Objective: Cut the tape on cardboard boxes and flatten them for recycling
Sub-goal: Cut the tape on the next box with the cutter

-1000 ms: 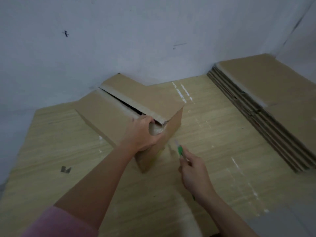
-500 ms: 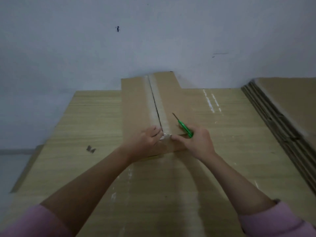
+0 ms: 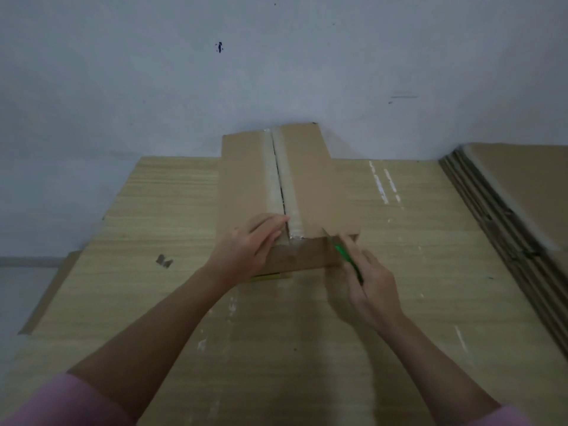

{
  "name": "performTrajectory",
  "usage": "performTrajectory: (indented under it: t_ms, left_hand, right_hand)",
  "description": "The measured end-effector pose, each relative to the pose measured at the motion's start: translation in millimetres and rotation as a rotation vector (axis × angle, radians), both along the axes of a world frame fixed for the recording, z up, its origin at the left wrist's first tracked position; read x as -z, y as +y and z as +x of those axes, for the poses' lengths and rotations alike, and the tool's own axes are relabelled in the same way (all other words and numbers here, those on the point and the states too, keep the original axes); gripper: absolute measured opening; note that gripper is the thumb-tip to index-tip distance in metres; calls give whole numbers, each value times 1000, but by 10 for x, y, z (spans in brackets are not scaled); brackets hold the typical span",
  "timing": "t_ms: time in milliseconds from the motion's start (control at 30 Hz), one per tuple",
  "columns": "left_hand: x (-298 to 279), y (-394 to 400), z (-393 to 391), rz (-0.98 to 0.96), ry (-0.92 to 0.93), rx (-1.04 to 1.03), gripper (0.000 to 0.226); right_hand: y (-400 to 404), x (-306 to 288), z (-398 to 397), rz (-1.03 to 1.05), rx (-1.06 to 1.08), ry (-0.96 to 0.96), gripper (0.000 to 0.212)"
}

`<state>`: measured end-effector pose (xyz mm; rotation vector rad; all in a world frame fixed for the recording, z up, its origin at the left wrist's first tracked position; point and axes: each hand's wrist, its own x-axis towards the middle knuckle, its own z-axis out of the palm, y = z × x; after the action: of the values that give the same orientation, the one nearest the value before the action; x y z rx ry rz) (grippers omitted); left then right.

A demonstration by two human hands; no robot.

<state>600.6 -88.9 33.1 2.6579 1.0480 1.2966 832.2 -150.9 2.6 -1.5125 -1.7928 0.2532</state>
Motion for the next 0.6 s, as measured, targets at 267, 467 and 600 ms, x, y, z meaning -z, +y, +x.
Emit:
performTrajectory:
  t_ms: [267, 467, 600]
  left_hand:
    - [36, -27, -3, -89, 36, 9, 21]
    - [32, -22, 9, -125, 26, 26, 17]
    - [16, -33, 18, -123, 12, 24, 19]
  right_hand:
    - [-340, 600, 624, -67, 367, -487, 56]
    - [-161, 325, 302, 202, 294, -332, 48]
    - [61, 74, -256, 540, -277, -296, 30]
